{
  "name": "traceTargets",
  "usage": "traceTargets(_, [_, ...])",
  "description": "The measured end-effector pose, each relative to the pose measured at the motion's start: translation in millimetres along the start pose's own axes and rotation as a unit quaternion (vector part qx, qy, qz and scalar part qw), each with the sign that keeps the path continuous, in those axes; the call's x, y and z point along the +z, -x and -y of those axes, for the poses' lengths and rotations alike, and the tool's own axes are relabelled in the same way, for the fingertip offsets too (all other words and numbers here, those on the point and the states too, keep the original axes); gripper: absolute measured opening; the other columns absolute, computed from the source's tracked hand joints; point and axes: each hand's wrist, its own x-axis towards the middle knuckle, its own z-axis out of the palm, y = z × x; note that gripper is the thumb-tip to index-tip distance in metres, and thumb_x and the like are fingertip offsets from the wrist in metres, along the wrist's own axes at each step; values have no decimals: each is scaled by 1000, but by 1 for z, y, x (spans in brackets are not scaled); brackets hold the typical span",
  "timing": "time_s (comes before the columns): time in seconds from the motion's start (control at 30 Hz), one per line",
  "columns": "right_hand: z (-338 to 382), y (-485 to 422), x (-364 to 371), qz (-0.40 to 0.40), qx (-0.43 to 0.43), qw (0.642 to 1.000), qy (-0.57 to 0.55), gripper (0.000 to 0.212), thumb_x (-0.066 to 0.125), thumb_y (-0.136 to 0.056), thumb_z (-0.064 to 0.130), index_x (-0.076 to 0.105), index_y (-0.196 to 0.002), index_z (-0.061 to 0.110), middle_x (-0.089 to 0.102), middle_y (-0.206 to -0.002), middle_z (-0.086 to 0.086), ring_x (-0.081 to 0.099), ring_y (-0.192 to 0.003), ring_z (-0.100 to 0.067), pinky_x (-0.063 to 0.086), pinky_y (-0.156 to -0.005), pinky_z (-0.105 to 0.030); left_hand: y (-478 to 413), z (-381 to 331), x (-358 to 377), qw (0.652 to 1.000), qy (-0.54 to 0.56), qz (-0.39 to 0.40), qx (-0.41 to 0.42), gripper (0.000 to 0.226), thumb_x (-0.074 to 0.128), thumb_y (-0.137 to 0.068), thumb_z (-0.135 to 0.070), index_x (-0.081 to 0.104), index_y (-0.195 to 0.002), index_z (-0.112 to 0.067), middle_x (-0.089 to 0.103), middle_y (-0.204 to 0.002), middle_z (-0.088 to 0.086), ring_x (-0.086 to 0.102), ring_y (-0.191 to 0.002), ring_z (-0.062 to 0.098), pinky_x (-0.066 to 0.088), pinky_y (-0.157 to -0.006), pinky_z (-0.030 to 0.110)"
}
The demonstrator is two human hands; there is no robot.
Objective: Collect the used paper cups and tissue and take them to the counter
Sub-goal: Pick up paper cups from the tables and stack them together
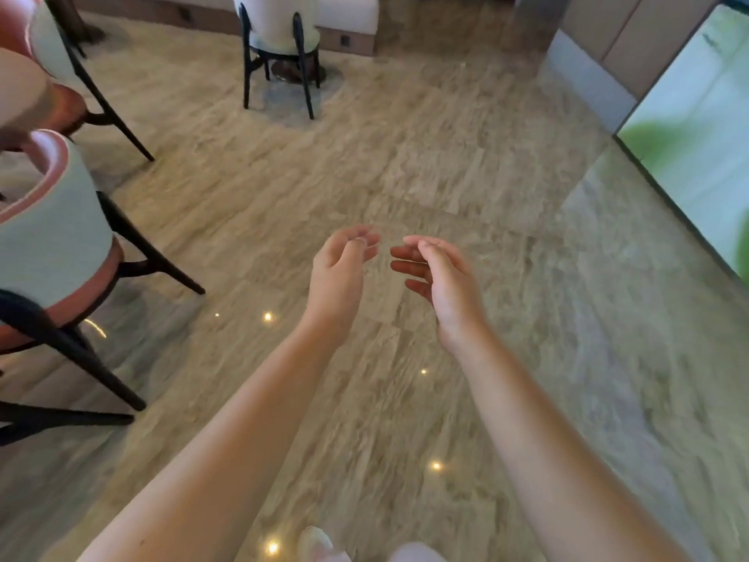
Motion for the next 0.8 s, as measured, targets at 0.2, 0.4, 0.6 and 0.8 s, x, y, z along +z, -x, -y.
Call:
traceTargets(0.2, [-6, -29, 62, 85, 0, 996, 18, 23, 41, -93, 16, 60, -83, 24, 68, -89, 0, 65, -81, -14, 43, -70, -26, -21, -5, -53, 995, 21, -97, 5, 26, 37, -93, -15, 59, -99, -27, 66, -103, -8, 62, -96, 2, 44, -78, 20])
traceTargets(0.4, [-14, -69, 104, 159, 1, 987, 35, 21, 41, -93, 15, 61, -87, 20, 68, -87, 0, 65, -80, -13, 44, -67, -22, -57, -4, -80, 984, 30, -174, 5, 26, 38, -93, -14, 59, -100, -27, 66, -106, -6, 60, -94, -1, 44, -76, 18])
traceTargets(0.6, [-5, -116, 155, 260, 1, 964, 51, 22, 40, -94, 14, 60, -87, 19, 67, -86, -1, 64, -77, -12, 46, -63, -15, -91, -19, -112, 962, 31, -272, 20, 25, 39, -93, -13, 58, -99, -27, 64, -109, -5, 60, -98, 4, 46, -89, 29])
traceTargets(0.8, [-11, -135, 220, 381, 4, 921, 82, 22, 40, -94, 15, 61, -88, 19, 69, -88, -1, 65, -83, -15, 45, -70, -24, -97, -23, -155, 921, 35, -387, 35, 21, 40, -94, -17, 56, -99, -30, 61, -103, -13, 58, -97, 1, 46, -79, 24])
